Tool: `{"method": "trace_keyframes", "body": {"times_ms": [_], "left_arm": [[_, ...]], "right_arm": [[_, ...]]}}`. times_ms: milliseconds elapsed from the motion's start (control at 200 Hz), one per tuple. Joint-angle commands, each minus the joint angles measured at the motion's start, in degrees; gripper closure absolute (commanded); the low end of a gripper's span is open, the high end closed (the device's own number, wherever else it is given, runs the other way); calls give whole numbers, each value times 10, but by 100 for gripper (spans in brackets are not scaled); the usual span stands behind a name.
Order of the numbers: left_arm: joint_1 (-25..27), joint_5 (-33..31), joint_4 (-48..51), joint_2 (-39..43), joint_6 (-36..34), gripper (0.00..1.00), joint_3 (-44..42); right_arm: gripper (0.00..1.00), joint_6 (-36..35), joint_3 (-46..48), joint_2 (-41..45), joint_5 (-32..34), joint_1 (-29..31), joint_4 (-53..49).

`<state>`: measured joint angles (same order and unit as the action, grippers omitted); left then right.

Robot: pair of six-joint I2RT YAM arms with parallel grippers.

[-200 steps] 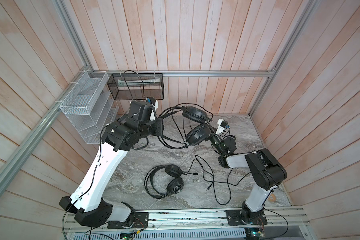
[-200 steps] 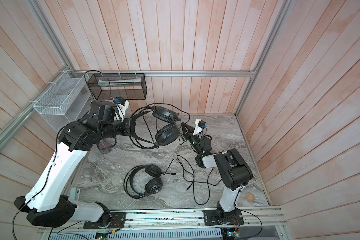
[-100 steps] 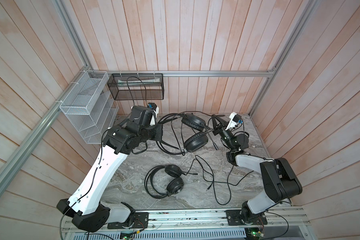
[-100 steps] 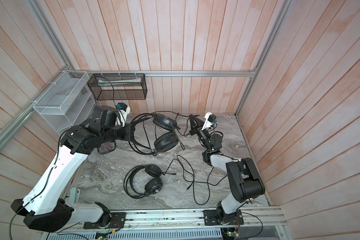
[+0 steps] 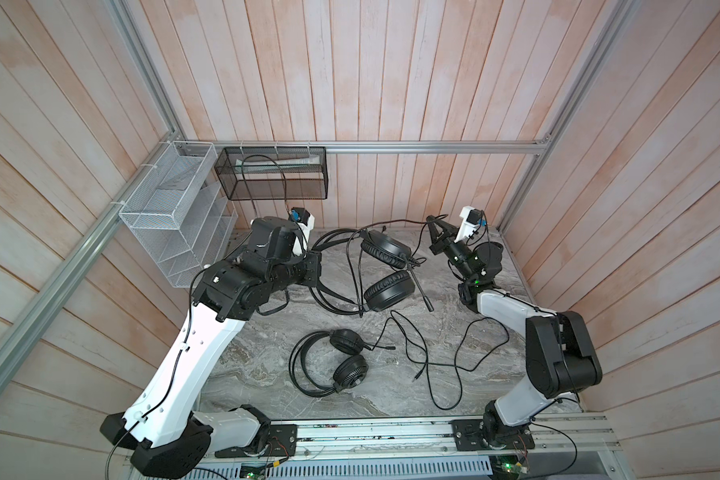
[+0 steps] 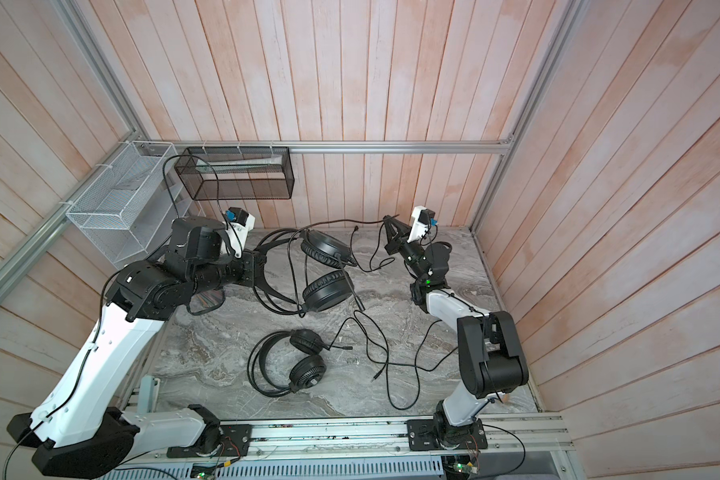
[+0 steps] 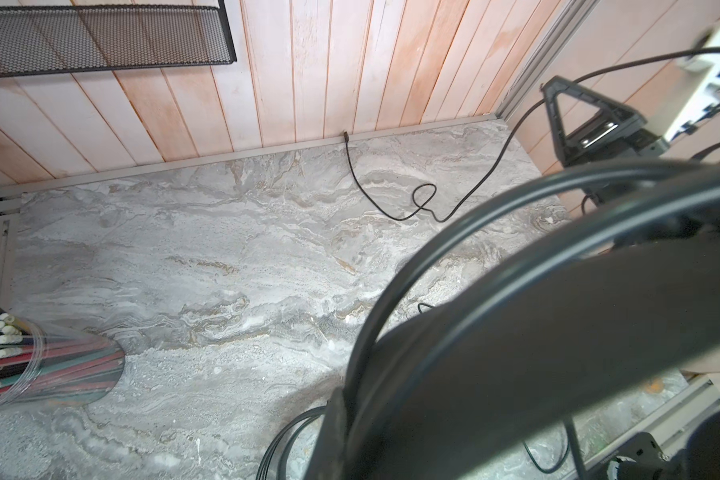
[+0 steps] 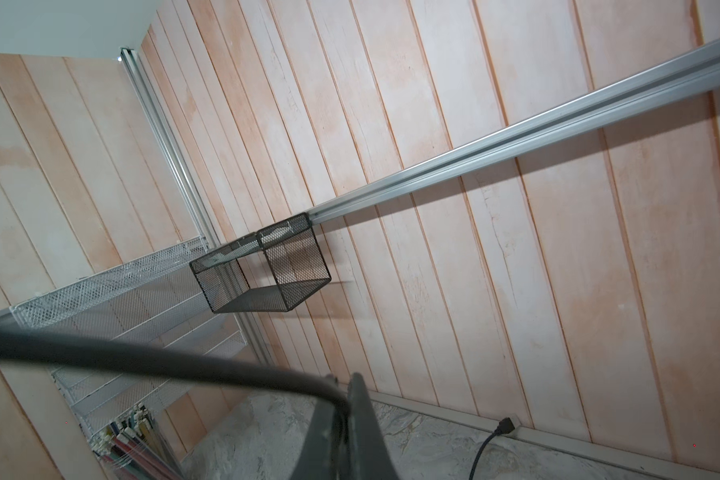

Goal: Wrap the headphones

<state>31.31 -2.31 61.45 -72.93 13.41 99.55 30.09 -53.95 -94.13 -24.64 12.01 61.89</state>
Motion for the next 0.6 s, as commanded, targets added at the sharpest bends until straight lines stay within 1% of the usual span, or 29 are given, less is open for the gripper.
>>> {"method": "trace_keyframes", "body": {"times_ms": [0,100,200,250,355,515,595], "left_arm": [[2,14,-64,26,9,100,-2],[2,11,-67,31,5,100,1],[2,9,-70,35,7,100,5],[2,0,-75,40,10,100,6],[1,-25,-81,47,21,100,10],[-12,-34,-84,43,38,100,27],[-29,-33,-89,38,49,100,33]], "right_arm": [[100,-11,4,-19,-19,2,-45],[100,-16,14,-21,-9,2,-53],[100,-18,11,-31,-13,2,-70],[100,-20,10,-38,-15,3,-84],[100,-34,28,-50,9,9,-100],[100,-75,46,-79,27,46,-124],[100,-94,51,-86,39,74,-132]]}}
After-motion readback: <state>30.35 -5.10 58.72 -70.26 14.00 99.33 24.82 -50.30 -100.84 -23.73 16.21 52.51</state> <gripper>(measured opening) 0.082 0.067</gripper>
